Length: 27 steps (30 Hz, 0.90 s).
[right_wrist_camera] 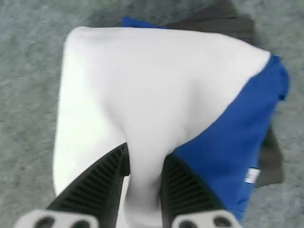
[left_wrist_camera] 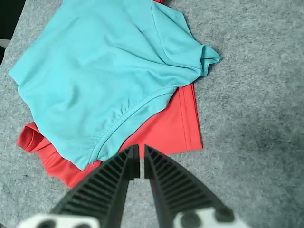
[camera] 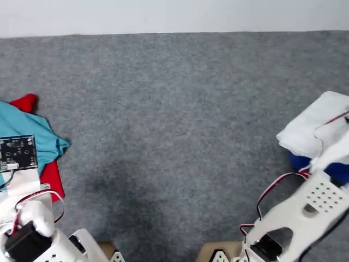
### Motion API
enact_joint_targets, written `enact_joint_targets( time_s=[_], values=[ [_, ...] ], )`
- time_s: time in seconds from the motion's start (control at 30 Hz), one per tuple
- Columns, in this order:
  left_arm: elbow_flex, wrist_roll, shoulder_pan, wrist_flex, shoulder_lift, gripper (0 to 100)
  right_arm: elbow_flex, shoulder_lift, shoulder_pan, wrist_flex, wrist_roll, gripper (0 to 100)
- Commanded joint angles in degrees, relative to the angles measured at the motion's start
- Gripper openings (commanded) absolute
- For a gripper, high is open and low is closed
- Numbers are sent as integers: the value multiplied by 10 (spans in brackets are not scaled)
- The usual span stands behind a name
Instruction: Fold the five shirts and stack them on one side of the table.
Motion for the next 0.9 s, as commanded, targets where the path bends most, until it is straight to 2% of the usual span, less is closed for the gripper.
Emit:
enact_joint_targets(
  time_s=[0.0, 0.2, 0.4, 0.57, 0.63, 0.8, 0.87],
  values=[
    [-5, -4, 16, -1, 1, 32, -26, -12, 36, 22, 14, 9],
    [-5, -2, 70, 1, 1, 30, -14, 0, 75, 22, 33, 9],
    [-6, -2, 72, 3, 1, 30, 30, 24, 106, 22, 48, 9],
    [-7, -2, 72, 3, 0, 30, 32, 44, 118, 18, 105, 13],
    [-7, -2, 72, 4, -1, 30, 31, 46, 120, 18, 116, 45],
    [-7, -2, 70, 4, -2, 30, 31, 25, 126, 20, 121, 240],
    [-7, -2, 69, 4, -3, 30, 31, 8, 124, 20, 121, 279]
  ],
)
